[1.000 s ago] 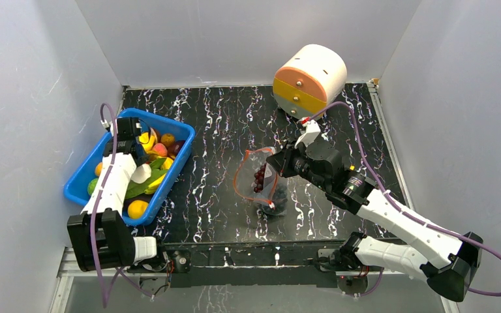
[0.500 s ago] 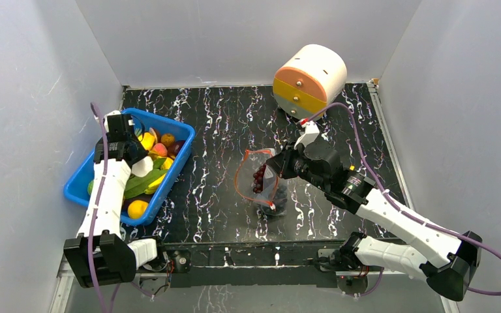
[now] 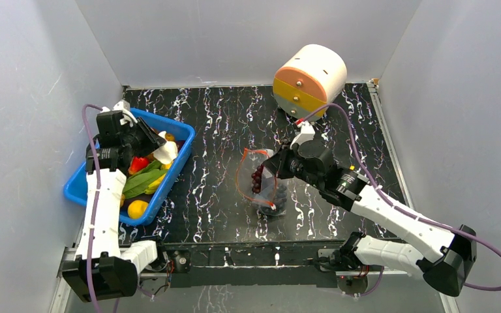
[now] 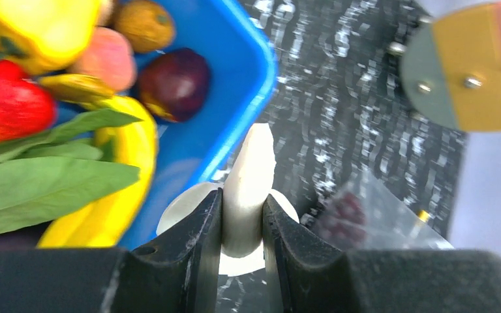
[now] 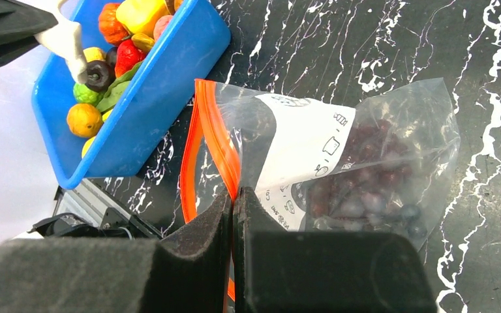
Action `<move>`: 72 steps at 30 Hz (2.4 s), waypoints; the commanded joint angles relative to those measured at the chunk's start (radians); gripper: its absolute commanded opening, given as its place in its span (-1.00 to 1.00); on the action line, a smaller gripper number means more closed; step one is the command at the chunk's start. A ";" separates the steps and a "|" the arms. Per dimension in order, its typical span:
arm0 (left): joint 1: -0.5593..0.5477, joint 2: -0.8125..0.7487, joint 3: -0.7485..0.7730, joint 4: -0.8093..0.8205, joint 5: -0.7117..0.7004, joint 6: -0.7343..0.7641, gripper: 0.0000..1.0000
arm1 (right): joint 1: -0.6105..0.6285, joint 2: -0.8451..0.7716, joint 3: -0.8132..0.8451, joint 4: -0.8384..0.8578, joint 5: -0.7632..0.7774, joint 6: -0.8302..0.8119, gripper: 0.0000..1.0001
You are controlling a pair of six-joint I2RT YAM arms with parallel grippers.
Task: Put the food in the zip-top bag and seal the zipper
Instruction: Pick up the fake vegetable from the bin, then place the fake vegetable in the zipper food storage bag.
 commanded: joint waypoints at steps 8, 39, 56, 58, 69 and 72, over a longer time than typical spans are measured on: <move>0.004 -0.148 -0.149 0.227 0.543 -0.244 -0.60 | 0.001 0.046 0.026 0.147 -0.017 0.084 -1.00; -0.425 -0.247 -0.438 0.723 0.426 -0.637 -0.67 | 0.001 0.176 0.121 0.227 -0.101 0.170 -1.00; -0.634 -0.073 -0.444 0.700 0.271 -0.535 -0.57 | 0.002 0.174 0.131 0.226 -0.101 0.168 -1.00; -0.649 -0.065 -0.427 0.658 0.241 -0.505 -0.46 | 0.002 0.177 0.129 0.224 -0.101 0.167 -1.00; -0.678 -0.059 -0.396 0.595 0.209 -0.461 0.36 | 0.002 0.169 0.113 0.228 -0.104 0.172 -1.00; -0.678 -0.069 -0.385 0.583 0.209 -0.452 0.40 | 0.002 0.163 0.109 0.223 -0.104 0.171 -1.00</move>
